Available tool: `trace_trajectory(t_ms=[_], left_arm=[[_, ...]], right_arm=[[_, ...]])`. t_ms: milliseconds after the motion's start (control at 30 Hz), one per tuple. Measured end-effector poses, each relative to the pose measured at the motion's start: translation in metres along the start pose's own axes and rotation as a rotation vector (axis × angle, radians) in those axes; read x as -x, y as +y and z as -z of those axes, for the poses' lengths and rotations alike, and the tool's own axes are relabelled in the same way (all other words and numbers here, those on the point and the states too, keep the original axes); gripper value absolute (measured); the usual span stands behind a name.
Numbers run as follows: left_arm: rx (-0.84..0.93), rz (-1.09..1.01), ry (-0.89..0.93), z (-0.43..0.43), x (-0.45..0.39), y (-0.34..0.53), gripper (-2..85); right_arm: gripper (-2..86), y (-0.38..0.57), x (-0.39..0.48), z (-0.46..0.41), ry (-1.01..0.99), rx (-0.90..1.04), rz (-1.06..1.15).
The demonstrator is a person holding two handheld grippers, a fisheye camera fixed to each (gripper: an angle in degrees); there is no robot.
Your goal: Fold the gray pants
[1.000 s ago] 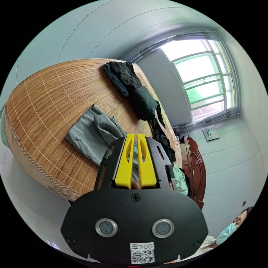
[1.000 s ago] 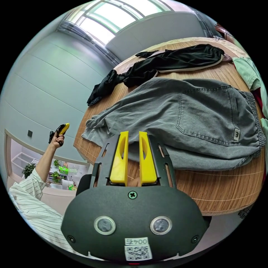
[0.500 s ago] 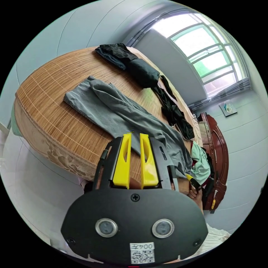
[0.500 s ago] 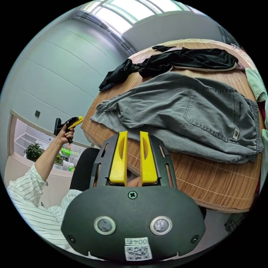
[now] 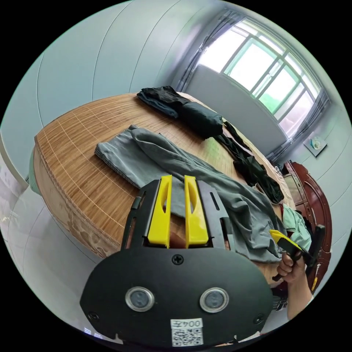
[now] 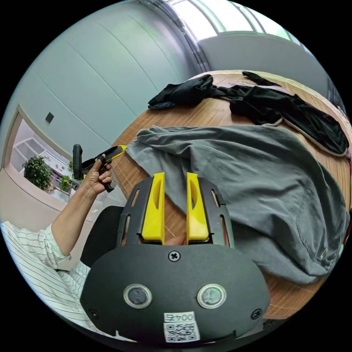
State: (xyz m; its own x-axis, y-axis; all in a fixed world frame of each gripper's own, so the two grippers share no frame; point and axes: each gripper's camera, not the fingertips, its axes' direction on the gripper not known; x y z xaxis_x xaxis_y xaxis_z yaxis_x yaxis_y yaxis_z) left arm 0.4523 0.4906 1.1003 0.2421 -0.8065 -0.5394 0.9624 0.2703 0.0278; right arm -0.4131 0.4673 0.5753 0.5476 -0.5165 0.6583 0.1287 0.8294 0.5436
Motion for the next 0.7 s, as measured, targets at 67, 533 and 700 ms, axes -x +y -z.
trace_trajectory(t_ms=[67,533,700], left_arm=[[-0.044,0.036,-0.048,-0.002,0.021,-0.006,4.6],[-0.295,0.334,0.082,0.002,0.144,0.024,2.8],[-0.222,0.284,0.250,-0.010,0.170,0.018,5.9]], right_arm=[[10.0,-0.056,0.056,-0.060,0.030,0.038,0.131],[12.5,-0.229,0.294,-0.390,0.428,0.294,0.847],[3.4,-0.266,0.286,-0.439,0.389,0.479,0.849]])
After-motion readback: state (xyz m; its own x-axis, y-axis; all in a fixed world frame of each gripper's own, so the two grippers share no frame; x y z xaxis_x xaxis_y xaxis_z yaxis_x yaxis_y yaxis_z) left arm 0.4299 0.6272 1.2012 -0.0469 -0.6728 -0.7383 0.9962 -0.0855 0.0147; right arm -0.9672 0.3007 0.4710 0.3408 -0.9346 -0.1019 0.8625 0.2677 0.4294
